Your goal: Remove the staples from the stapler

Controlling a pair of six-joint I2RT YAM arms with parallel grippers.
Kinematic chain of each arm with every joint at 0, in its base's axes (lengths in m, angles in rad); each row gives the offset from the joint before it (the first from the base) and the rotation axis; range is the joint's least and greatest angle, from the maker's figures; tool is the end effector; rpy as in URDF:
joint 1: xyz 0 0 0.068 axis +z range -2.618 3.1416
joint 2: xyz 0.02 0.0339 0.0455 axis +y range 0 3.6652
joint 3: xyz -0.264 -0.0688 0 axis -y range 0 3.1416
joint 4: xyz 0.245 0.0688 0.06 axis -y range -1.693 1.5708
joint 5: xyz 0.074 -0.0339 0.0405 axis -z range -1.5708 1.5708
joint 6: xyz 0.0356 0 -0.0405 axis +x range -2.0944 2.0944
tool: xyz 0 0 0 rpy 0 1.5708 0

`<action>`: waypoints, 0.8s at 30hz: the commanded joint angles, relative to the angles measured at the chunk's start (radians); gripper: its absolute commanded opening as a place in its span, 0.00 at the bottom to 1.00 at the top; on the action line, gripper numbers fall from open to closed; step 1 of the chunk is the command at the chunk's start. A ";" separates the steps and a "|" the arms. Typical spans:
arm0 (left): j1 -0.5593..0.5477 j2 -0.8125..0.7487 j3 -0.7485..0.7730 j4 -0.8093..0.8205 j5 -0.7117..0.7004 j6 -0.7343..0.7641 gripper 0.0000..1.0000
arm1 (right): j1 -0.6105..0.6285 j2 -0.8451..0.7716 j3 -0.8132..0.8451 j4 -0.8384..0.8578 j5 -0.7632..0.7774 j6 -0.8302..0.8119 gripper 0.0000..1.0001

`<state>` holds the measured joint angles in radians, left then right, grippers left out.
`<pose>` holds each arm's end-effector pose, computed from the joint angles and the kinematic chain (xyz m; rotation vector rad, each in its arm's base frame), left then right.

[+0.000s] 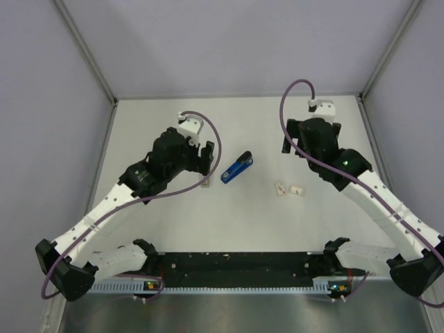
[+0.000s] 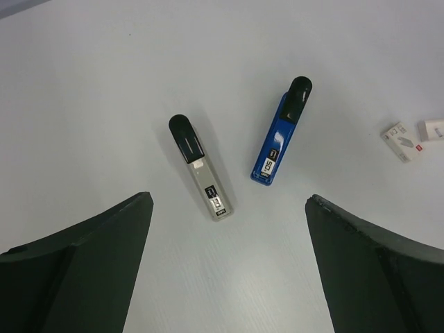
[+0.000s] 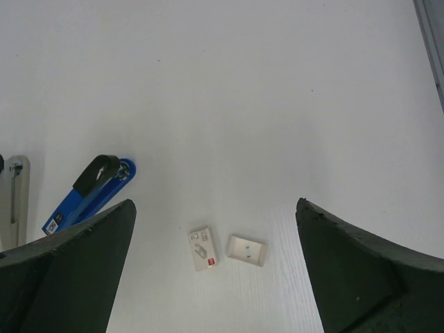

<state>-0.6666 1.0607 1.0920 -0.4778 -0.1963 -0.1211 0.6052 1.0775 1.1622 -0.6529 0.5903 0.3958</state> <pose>0.1869 -0.1382 0.3645 0.4229 1.9765 -0.3042 0.1933 0.1096 0.3708 0.1228 2.0306 -0.0076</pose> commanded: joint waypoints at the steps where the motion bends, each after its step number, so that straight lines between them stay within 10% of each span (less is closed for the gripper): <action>1: -0.001 0.044 0.000 0.033 -0.003 0.021 0.98 | -0.007 0.059 0.125 -0.056 -0.015 -0.041 0.99; 14: 0.002 0.249 -0.024 0.086 -0.273 -0.181 0.96 | -0.008 0.002 -0.068 0.001 -0.294 -0.037 0.99; 24: 0.012 0.565 0.104 0.094 -0.396 -0.296 0.75 | 0.004 -0.021 -0.162 0.052 -0.463 -0.011 0.99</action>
<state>-0.6621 1.5799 1.1122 -0.4221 -0.5003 -0.3424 0.6048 1.0946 1.0142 -0.6601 0.1978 0.3702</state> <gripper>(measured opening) 0.773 0.988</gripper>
